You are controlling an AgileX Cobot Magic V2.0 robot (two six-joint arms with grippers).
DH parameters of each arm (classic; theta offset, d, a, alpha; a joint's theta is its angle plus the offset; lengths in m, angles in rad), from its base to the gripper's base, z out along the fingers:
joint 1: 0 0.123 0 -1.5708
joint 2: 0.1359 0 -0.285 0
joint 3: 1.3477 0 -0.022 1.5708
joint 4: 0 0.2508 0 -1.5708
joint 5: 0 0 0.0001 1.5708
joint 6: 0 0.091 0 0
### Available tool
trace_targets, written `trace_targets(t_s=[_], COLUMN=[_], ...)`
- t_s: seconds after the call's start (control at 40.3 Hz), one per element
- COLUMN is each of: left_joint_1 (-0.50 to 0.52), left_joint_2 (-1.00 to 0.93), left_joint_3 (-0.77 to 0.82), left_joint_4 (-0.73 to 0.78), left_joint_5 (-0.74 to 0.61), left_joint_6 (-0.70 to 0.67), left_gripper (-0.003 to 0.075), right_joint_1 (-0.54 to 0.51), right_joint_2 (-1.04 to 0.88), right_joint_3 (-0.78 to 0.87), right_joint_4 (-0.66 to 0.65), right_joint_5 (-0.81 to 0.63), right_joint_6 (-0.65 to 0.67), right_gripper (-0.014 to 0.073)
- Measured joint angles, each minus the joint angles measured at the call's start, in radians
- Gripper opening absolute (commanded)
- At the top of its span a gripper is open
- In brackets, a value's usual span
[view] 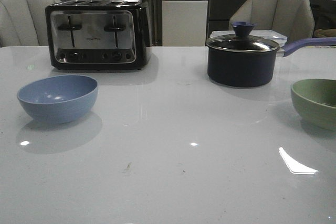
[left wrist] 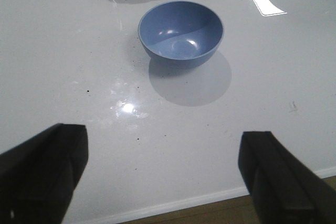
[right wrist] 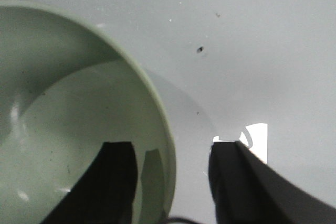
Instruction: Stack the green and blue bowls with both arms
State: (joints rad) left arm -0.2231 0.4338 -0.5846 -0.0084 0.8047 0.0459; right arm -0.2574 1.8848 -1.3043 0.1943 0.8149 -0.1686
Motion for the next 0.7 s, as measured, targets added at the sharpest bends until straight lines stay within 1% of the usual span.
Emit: trace_targets(t_s=[0.075,0.199,0.373,0.546,0.695], left_joint_1=[0.0,0.0,0.0,0.0,0.0], left_joint_2=[0.0,0.0,0.0,0.0,0.0], left_joint_3=[0.0,0.0,0.0,0.0,0.0], left_joint_4=[0.0,0.0,0.0,0.0,0.0], left_joint_5=[0.0,0.0,0.0,0.0,-0.002], left_joint_6=[0.0,0.0,0.0,0.0,0.0], left_gripper=[0.0635,0.0635,0.0635,0.0635,0.0635], right_joint_1=[0.0,0.0,0.0,0.002,0.048], right_joint_2=[0.011,0.021,0.023,0.018,-0.042], right_joint_3=[-0.004,-0.004,-0.008,-0.008,-0.008], right_joint_4=[0.0,0.0,0.008,0.008,0.001], right_joint_5=[0.0,-0.015,-0.021,-0.022,-0.012], right_joint_6=[-0.002,-0.002,-0.004,-0.004,-0.004], right_gripper=[0.0242,0.0174,0.0053,0.0054,0.0054])
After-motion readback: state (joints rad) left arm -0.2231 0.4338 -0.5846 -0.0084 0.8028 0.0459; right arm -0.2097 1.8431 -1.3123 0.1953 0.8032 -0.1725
